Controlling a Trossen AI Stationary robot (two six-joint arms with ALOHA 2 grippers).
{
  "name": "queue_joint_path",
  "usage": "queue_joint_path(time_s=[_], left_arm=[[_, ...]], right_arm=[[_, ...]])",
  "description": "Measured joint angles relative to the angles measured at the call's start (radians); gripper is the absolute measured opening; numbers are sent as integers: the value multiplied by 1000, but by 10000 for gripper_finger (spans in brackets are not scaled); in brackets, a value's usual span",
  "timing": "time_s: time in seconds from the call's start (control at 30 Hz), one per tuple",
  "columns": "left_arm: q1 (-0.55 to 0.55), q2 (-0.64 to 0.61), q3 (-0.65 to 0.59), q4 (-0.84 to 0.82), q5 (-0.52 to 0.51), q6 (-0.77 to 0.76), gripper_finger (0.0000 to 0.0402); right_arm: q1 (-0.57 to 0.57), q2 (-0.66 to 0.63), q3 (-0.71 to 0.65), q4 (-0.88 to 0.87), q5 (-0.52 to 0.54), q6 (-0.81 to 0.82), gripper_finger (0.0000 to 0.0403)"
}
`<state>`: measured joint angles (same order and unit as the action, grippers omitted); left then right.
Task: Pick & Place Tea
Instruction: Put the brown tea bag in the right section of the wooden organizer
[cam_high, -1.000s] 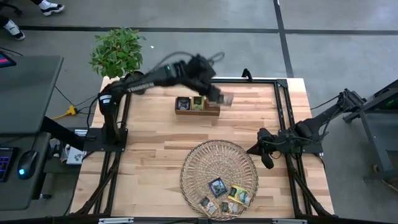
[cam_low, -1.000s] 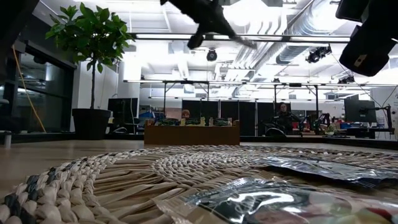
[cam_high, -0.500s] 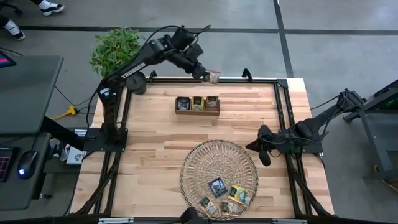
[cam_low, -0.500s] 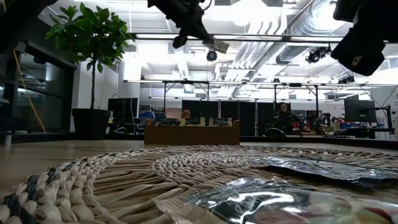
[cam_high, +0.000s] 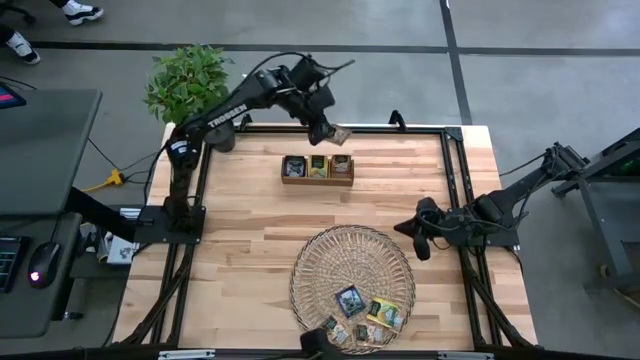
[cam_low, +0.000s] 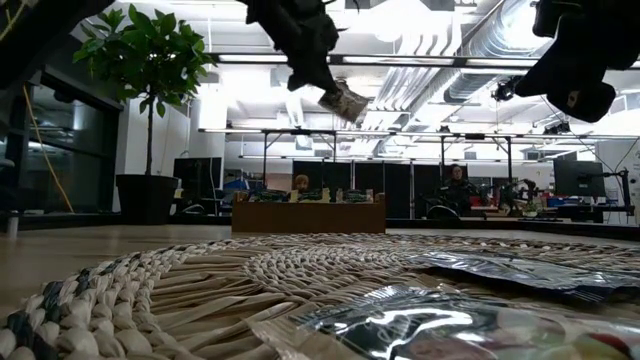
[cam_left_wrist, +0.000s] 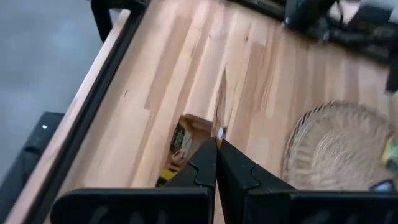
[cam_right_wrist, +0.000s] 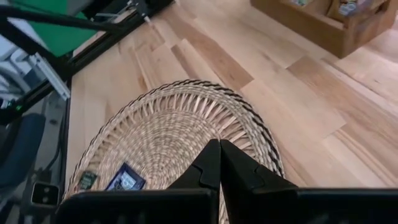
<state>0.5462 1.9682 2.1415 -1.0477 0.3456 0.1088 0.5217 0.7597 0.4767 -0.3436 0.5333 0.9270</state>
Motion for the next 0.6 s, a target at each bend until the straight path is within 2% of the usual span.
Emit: queue_joint_path(time_s=[0.27, 0.5, 0.6], left_arm=[[-51, 71, 0, -22, -143, 168, 0], [-103, 100, -1, -42, -222, 287, 0], [-129, 137, 3, 7, -231, 298, 0]], right_arm=[[0, 0, 0, -9, 47, 47, 0], [0, 4, -2, -26, 70, 96, 0], [-1, 14, -2, -28, 71, 114, 0]])
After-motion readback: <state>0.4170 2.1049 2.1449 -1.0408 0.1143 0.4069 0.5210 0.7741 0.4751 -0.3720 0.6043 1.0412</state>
